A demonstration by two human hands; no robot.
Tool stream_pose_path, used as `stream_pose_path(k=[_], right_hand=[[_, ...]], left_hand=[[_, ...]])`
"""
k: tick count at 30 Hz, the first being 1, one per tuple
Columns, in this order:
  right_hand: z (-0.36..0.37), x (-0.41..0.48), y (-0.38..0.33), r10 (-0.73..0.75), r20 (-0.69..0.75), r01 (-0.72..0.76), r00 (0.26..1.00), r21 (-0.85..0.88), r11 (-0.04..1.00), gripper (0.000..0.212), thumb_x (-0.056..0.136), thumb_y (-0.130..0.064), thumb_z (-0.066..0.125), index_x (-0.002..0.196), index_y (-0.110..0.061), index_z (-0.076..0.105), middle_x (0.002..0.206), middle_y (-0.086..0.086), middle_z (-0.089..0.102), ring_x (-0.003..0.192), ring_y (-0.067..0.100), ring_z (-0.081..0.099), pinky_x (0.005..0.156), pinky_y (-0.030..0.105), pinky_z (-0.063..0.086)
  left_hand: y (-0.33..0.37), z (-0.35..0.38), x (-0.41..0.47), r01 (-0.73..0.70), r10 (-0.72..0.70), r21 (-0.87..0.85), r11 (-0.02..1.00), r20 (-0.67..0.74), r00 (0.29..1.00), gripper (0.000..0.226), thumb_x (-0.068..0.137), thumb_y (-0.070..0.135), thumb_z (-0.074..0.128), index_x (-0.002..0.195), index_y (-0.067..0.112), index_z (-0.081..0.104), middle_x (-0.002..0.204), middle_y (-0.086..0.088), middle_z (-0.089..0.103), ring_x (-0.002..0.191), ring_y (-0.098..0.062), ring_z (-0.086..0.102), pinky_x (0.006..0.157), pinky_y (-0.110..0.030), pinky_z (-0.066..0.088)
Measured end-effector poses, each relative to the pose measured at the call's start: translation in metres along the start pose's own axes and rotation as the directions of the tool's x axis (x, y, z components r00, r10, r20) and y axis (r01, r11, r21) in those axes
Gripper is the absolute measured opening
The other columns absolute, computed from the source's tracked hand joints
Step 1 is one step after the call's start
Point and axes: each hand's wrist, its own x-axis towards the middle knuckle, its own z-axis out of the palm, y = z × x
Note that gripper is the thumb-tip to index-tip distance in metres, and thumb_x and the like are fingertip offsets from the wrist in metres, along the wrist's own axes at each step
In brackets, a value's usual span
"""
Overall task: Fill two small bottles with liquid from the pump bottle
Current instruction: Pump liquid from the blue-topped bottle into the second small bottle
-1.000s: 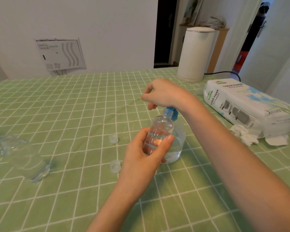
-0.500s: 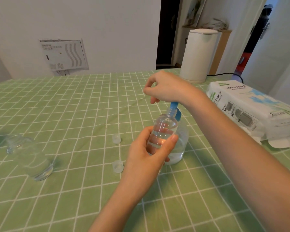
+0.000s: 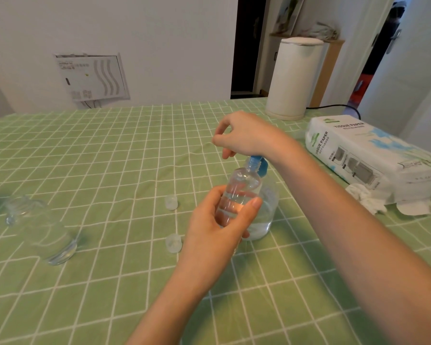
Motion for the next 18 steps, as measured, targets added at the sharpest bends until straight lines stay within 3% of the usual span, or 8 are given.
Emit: stream_pose_path(k=[6,15,18], right_hand=[[-0.0095,0.0029,-0.005,-0.029,-0.048,0.027,0.998,-0.046,0.999,0.029,0.091,-0.023,0.05,0.109,-0.007,0.066,0.08,0.001,0.073,0.09,0.022,0.07,0.066,0.024,0.048],[-0.0042,0.0018,-0.0028,-0.003,0.014,0.004,1.0,-0.037,0.999,0.028,0.091,-0.022,0.05,0.108,-0.006,0.066,0.077,-0.001,0.072,0.091,0.02,0.07,0.07,0.022,0.049],[0.0002,0.0008,-0.0004,0.007,0.03,-0.007,1.0,-0.023,1.0,0.028,0.092,-0.024,0.051,0.108,-0.006,0.066,0.076,-0.002,0.072,0.092,0.021,0.07,0.064,0.02,0.046]], left_hand=[[0.0023,0.0009,0.0003,-0.009,0.009,-0.01,1.0,0.012,1.0,0.032,0.065,0.048,0.066,0.091,0.029,0.066,0.071,0.007,0.068,0.053,-0.004,0.057,0.047,-0.01,0.041],[0.0014,0.0004,0.0001,-0.004,0.004,0.004,1.0,0.001,1.0,0.031,0.065,0.049,0.066,0.088,0.028,0.066,0.067,0.007,0.066,0.052,-0.004,0.057,0.046,-0.011,0.04],[0.0009,0.0,-0.0003,-0.001,0.001,0.006,1.0,0.005,1.0,0.028,0.066,0.047,0.066,0.086,0.027,0.065,0.063,0.008,0.064,0.051,-0.002,0.056,0.047,-0.01,0.041]])
